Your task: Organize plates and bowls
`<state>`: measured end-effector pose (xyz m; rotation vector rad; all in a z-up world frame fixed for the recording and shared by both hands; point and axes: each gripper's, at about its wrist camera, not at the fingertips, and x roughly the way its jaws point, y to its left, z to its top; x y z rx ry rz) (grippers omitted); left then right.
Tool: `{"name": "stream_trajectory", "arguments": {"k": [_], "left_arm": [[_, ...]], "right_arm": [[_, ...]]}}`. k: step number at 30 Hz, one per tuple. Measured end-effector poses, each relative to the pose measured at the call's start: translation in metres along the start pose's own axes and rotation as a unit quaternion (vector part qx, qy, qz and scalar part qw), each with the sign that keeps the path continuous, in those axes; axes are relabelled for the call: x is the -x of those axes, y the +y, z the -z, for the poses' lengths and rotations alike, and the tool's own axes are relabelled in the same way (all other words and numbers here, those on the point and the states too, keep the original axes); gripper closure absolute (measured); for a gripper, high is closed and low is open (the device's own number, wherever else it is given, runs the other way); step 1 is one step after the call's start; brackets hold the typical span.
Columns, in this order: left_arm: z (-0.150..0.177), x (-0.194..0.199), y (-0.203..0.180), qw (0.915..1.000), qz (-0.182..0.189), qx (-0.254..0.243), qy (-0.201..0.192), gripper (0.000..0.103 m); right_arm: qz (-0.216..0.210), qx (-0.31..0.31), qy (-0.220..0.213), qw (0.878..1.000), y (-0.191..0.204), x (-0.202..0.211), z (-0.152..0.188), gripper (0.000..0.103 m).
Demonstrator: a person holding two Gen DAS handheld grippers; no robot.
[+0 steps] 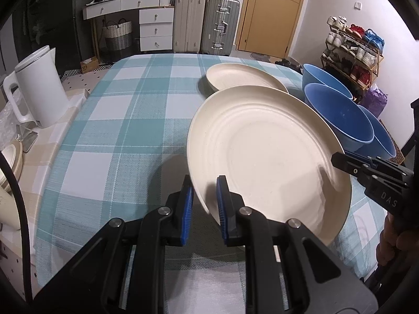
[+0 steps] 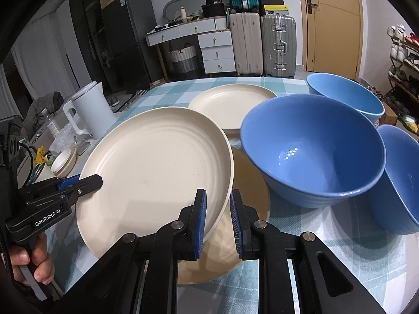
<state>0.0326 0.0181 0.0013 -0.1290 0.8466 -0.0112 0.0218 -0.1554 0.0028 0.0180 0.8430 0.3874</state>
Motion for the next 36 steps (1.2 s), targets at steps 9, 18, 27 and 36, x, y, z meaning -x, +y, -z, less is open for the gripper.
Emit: {"name": "stream_trajectory", "arguments": {"k": [9,18,27,36], "left_arm": [[0.003,-0.014,-0.008,0.9998,0.004,-0.013,0.013,0.088],[0.005,-0.029,-0.015,0.9993,0.003,-0.029,0.021,0.088],[0.006,-0.037,-0.021,0.9988,-0.003,-0.041,0.025,0.087],[0.008,-0.042,-0.027,0.9981,-0.012,-0.053,0.028,0.087]], "right_arm": [[0.013,-0.008,0.009,1.000,-0.009,-0.007,0.008,0.084],[0.026,-0.012,0.017,0.999,-0.019,-0.011,0.018,0.084],[0.036,-0.010,0.021,0.999,-0.024,-0.014,0.021,0.084],[0.047,-0.003,0.026,0.999,-0.021,-0.020,0.021,0.084]]}}
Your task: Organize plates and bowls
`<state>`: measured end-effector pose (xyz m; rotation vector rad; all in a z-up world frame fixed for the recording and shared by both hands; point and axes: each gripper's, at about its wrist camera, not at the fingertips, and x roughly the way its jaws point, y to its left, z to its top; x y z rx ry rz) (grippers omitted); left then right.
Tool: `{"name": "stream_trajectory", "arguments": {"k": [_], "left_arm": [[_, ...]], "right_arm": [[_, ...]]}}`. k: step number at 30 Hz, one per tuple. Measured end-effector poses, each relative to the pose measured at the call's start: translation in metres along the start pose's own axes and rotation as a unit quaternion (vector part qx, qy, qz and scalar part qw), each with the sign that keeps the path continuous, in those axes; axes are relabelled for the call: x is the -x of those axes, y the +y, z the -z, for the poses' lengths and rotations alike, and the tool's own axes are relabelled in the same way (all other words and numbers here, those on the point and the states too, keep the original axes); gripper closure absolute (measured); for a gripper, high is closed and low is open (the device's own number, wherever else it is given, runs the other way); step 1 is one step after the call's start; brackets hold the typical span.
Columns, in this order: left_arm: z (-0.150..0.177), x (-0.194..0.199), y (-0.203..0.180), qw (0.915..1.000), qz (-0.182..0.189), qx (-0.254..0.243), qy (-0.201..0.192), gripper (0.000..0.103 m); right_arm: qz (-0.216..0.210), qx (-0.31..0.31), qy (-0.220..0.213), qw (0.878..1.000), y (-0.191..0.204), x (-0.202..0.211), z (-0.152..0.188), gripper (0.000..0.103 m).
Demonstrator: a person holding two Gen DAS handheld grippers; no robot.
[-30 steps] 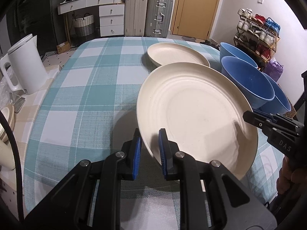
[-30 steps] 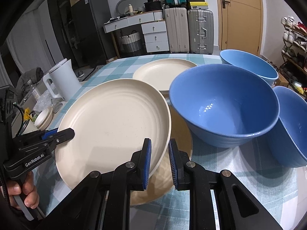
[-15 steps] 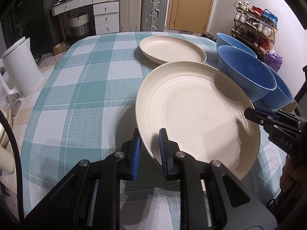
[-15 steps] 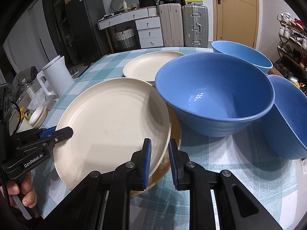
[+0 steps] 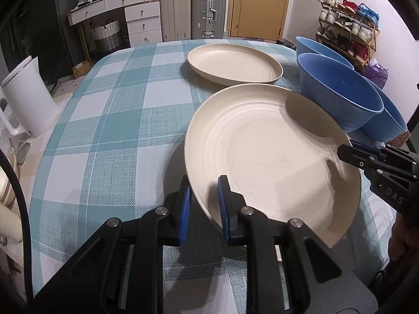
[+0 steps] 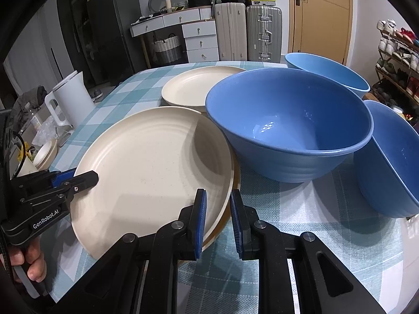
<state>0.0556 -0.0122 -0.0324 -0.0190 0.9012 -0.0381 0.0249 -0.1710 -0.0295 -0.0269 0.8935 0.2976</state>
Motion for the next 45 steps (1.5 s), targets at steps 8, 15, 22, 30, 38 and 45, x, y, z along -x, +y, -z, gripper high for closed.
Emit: {"name": "stream_trajectory", "arguments": {"k": [8,15,22,30,38,45], "left_arm": [[0.001,0.000,-0.007,0.9998,-0.012,-0.013,-0.004,0.086],[0.000,-0.003,-0.008,0.9996,-0.017,-0.021,-0.005,0.086],[0.001,-0.007,-0.008,0.9995,-0.017,-0.025,-0.003,0.085],[0.000,-0.012,-0.006,0.9996,-0.013,-0.025,-0.001,0.082],[-0.001,-0.015,-0.004,0.9998,-0.002,-0.017,0.005,0.082],[-0.001,-0.003,0.005,0.9999,0.017,0.000,0.004,0.069]], "right_arm": [[0.012,0.010,-0.001,1.000,0.007,-0.001,0.002,0.084],[0.011,0.019,-0.005,1.000,0.011,0.000,0.004,0.084],[0.014,0.020,-0.004,1.000,0.010,-0.001,0.005,0.084],[0.011,0.012,0.001,1.000,0.003,-0.001,0.006,0.084],[0.008,0.009,0.002,1.000,0.001,0.000,0.006,0.082],[-0.004,0.010,-0.005,1.000,0.004,0.008,0.006,0.069]]}}
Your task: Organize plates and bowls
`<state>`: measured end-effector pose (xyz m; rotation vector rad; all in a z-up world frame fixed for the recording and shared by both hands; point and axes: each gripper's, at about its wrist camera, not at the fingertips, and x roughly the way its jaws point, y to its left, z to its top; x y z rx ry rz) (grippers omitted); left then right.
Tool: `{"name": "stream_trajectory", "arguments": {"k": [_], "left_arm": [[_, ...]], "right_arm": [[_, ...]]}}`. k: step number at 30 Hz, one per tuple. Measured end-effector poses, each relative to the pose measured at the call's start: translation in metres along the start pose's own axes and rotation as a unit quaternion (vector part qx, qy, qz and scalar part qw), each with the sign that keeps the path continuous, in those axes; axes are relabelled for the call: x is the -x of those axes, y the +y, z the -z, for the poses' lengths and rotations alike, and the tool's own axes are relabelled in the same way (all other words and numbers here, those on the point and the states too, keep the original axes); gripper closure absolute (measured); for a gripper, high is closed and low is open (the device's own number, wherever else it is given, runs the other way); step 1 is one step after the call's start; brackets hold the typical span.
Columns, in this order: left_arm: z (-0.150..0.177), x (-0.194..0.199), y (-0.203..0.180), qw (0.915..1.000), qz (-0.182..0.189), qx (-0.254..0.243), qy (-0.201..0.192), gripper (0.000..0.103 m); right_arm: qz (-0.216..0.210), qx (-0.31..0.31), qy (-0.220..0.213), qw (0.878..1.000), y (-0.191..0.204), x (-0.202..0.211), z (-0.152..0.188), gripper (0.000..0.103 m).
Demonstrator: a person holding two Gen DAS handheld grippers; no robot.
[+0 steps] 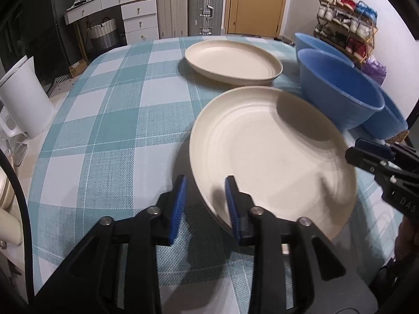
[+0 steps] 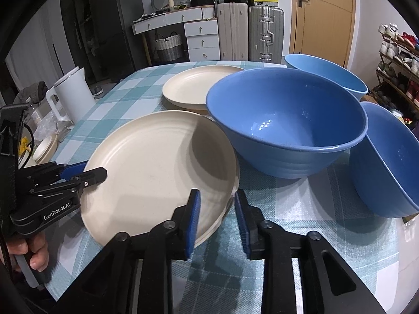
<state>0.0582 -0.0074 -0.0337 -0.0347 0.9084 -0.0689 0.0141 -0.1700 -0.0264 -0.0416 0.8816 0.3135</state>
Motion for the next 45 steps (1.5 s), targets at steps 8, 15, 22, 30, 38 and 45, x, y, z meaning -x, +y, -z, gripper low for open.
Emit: {"name": "stream_trajectory", "arguments": {"k": [8,15,22,30,38,45], "left_arm": [[-0.011,0.040,0.013,0.9987,0.023,0.027,-0.037,0.023],[-0.027,0.069,0.018,0.9973,0.019,0.032,-0.063,0.006],[-0.043,0.088,0.024,0.9953,0.018,0.040,-0.087,0.001],[-0.063,0.093,0.027,0.9945,0.014,0.048,-0.092,0.001],[-0.081,0.087,0.029,0.9945,0.015,0.054,-0.088,0.001],[-0.096,0.078,0.032,0.9948,0.017,0.056,-0.084,0.001]], "right_arm": [[-0.018,0.006,-0.027,0.999,0.005,0.029,-0.004,0.035],[-0.019,0.015,-0.074,0.997,0.009,0.065,-0.018,0.004],[-0.018,0.007,-0.106,0.994,-0.001,0.091,-0.043,0.001],[-0.021,-0.012,-0.118,0.993,-0.019,0.106,-0.069,0.001],[-0.020,-0.004,-0.119,0.993,-0.024,0.107,-0.095,0.001],[-0.021,0.003,-0.121,0.992,-0.029,0.109,-0.123,0.001]]}}
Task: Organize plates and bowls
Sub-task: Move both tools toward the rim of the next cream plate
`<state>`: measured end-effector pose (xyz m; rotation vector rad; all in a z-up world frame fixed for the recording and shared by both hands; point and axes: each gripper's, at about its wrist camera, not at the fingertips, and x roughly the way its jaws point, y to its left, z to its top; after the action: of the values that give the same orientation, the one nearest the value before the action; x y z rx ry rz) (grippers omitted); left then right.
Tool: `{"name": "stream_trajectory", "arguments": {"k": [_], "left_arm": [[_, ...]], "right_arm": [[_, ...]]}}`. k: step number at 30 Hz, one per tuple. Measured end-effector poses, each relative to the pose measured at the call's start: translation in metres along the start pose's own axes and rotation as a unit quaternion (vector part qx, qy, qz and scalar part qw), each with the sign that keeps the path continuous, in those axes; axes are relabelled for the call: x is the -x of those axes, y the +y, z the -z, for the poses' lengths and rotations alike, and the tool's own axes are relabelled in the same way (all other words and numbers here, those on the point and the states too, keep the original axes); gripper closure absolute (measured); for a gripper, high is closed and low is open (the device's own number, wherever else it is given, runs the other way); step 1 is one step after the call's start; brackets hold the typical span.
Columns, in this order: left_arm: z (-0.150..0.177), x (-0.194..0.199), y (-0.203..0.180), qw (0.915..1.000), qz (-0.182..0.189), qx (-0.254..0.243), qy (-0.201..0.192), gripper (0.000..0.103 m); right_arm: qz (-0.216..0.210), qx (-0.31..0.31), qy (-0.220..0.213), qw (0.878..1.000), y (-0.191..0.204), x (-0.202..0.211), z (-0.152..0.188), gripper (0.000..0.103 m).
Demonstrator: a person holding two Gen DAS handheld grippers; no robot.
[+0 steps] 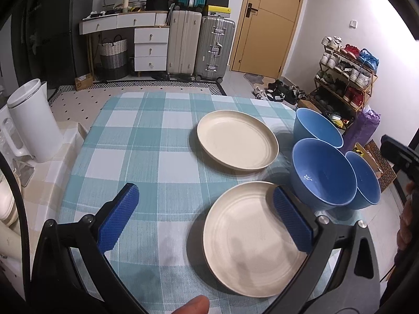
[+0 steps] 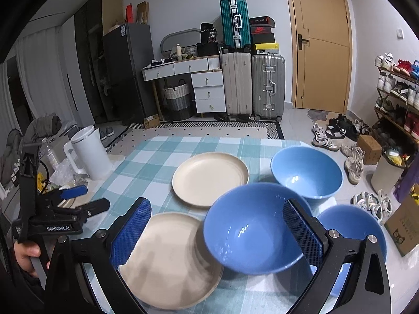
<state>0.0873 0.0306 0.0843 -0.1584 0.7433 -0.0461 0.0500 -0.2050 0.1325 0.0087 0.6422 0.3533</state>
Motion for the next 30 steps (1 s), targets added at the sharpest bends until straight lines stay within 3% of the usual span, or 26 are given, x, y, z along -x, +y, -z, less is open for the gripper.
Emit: {"name": "stream_trajectory", "arguments": {"k": [10,30], "left_arm": [[-0.022,-0.030,0.006,0.9999,-0.007,0.005,0.015,0.001],[-0.040,-0.112,0.013,0.9976,-0.017,0.016,0.065,0.001]], "right_arm": [[-0.005,-0.001,0.008,1.000,-0.011,-0.023,-0.032,0.001],[-0.004,0.001,0.067,0.998,-0.030,-0.100,-0.050,0.001]]}}
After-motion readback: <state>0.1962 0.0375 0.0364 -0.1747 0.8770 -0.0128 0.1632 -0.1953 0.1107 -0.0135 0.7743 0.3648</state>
